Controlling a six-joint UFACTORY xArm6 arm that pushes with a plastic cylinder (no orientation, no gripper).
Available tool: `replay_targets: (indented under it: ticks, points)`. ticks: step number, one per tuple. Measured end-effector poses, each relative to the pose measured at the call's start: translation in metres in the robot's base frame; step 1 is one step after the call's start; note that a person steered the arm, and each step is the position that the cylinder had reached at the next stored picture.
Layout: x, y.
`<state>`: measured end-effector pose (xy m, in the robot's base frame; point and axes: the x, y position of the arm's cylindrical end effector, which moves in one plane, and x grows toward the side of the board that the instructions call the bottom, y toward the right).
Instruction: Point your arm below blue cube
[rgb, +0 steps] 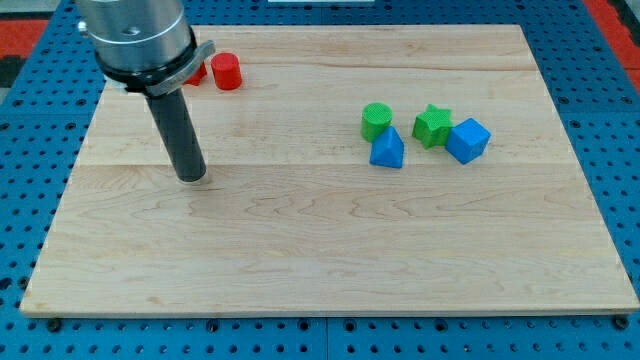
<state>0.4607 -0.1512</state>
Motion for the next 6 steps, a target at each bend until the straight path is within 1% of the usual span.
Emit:
replay_targets:
  ticks: [1,2,3,4,5,6]
  points:
    - [0.003,0.002]
    - [0.003,0.034]
    - [-0.01,0.102]
    - [-0.009,0.184]
    - [0.02,0.241]
    - [0.029,0.327]
